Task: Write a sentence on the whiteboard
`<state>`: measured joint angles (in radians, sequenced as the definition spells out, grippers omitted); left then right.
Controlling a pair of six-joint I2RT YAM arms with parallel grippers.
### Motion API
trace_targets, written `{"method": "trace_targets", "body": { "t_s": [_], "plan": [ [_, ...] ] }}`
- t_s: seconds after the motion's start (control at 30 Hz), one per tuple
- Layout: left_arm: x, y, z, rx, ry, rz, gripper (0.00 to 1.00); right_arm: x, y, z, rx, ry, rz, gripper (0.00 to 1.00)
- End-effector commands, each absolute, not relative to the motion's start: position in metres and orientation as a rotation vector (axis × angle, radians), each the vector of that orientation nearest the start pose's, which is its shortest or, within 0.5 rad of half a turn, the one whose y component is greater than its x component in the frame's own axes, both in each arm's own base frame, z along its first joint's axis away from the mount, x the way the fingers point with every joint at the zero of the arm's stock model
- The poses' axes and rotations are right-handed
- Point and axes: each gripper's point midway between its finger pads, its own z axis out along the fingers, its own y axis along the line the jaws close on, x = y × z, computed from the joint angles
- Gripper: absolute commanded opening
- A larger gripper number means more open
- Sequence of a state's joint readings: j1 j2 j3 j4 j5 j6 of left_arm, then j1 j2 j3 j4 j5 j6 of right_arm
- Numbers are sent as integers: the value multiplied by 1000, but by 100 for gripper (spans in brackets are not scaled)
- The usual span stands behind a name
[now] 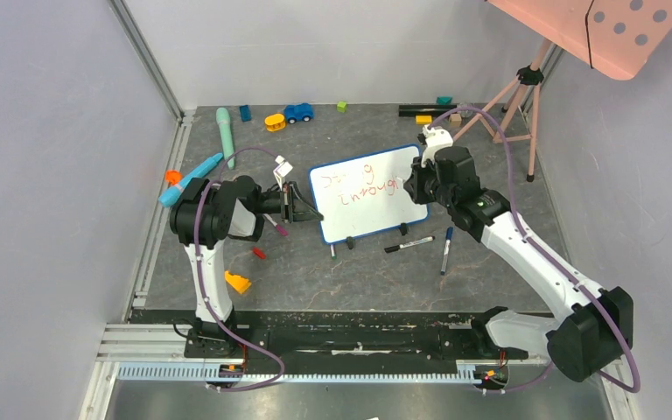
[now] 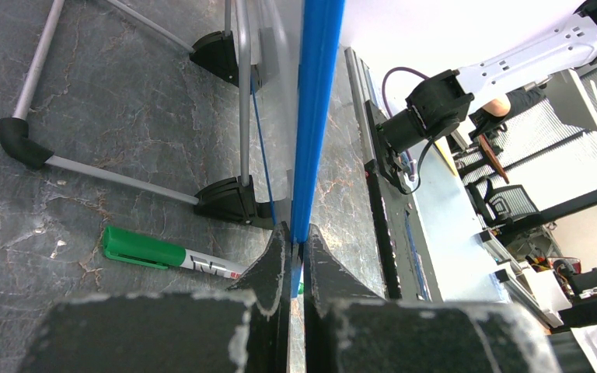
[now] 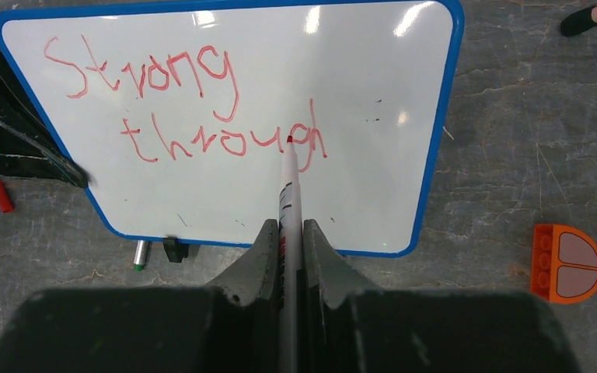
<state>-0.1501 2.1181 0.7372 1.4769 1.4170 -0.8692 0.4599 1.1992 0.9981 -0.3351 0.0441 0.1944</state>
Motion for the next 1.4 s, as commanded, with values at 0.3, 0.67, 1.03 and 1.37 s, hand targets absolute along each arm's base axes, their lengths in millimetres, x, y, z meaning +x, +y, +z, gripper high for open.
{"method": "trace_targets", "body": {
  "t_s": [0.3,0.67,1.03,1.37],
  "plan": [
    [293,-228,98,841,1673,-1751,2,330,182,214,-261,2045,434,0],
    [295,-229,96,838,1677,-1756,2,321,205,208,-283,2038,424,0],
    [297,-229,96,837,1679,-1759,2,313,209,196,-249,2047,434,0],
    [295,-229,96,839,1677,-1755,2,308,210,196,-257,2056,444,0]
  ]
}}
